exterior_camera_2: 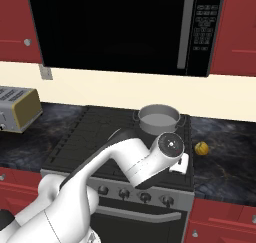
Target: Turn on the burner for the pot on the stove. Wait thirty seconds for the pot to heat up. Then add the squash to the pot.
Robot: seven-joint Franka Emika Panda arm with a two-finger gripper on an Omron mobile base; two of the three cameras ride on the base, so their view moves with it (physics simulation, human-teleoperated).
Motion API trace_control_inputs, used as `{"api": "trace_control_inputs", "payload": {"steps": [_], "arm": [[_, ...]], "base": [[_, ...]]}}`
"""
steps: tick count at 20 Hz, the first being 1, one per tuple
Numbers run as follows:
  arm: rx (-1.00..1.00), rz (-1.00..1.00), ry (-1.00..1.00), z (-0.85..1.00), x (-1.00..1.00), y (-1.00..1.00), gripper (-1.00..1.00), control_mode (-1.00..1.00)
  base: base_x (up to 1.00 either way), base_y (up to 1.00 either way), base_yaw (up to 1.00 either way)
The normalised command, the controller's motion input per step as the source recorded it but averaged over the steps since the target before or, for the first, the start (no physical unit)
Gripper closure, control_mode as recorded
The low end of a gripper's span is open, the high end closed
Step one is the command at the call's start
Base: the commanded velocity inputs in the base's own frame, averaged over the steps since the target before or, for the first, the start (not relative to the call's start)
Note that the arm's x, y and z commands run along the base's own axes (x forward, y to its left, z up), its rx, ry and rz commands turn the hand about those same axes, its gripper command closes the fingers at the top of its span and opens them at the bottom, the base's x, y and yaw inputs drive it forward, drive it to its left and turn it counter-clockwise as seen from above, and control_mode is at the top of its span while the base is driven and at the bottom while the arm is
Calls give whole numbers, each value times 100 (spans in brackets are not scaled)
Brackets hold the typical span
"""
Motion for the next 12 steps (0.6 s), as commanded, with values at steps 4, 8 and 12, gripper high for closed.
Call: {"api": "trace_control_inputs", "payload": {"steps": [4, 8, 12], "arm": [[0, 0, 0, 0, 0, 0, -100, -100], [0, 0, 0, 0, 0, 0, -100, -100], [0, 0, 0, 0, 0, 0, -100, -100]], "base": [[0, 0, 0], [0, 0, 0], [0, 0, 0]]}}
